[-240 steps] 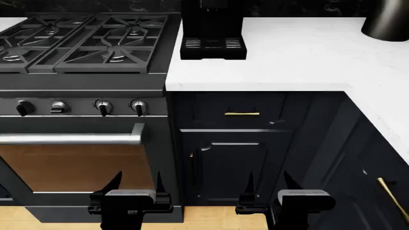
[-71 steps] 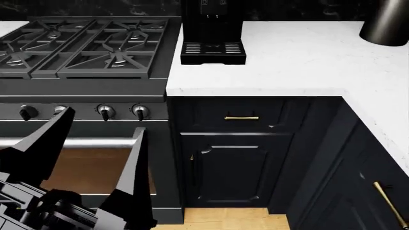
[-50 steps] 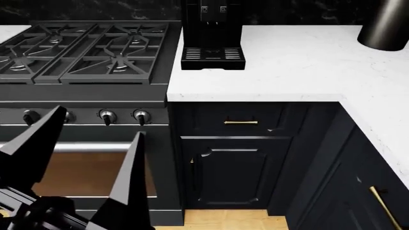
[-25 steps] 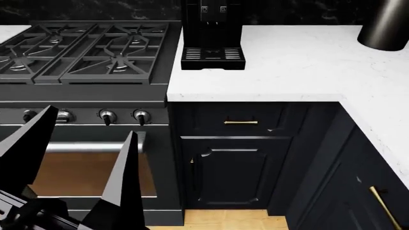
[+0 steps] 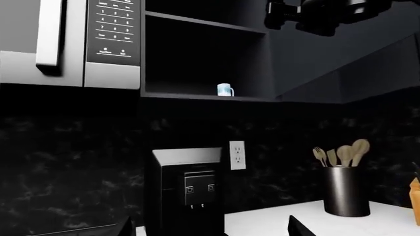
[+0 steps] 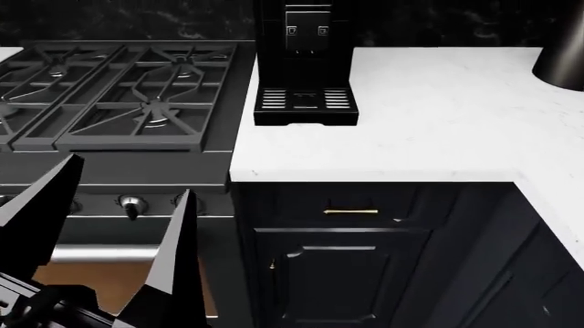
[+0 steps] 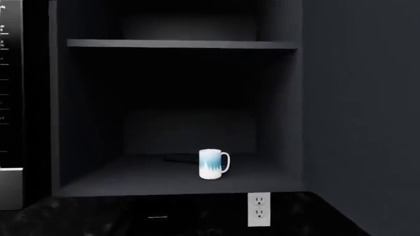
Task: Pick the mug from the cabinet, place it under the coffee machine dispenser, and press the start button.
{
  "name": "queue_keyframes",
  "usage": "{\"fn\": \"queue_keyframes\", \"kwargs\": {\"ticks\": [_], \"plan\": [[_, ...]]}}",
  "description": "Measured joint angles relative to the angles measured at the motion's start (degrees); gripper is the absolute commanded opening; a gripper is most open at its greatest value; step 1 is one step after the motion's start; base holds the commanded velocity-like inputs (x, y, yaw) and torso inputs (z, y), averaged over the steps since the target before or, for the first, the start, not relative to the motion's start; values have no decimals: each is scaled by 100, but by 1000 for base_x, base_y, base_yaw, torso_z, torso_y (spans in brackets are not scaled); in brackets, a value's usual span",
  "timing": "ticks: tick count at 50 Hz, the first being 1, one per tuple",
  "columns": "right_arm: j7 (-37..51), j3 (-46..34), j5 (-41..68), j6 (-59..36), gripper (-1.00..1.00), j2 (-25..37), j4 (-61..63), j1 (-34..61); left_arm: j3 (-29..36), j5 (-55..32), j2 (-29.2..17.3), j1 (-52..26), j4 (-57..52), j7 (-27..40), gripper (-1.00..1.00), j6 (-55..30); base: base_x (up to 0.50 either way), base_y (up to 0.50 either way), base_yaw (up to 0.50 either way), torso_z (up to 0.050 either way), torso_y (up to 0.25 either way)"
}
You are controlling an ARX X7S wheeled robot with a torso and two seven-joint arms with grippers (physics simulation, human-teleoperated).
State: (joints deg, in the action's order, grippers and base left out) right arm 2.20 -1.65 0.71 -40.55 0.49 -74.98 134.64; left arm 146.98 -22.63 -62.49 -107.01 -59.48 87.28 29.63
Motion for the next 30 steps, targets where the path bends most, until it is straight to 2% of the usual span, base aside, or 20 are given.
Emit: {"fn": "queue_keyframes", "kwargs": {"ticks": [30], "plan": [[0, 0, 0, 0, 100, 0, -1, -2, 177, 146, 79, -84, -34, 145, 100, -20, 401, 0, 0, 0, 1]]}}
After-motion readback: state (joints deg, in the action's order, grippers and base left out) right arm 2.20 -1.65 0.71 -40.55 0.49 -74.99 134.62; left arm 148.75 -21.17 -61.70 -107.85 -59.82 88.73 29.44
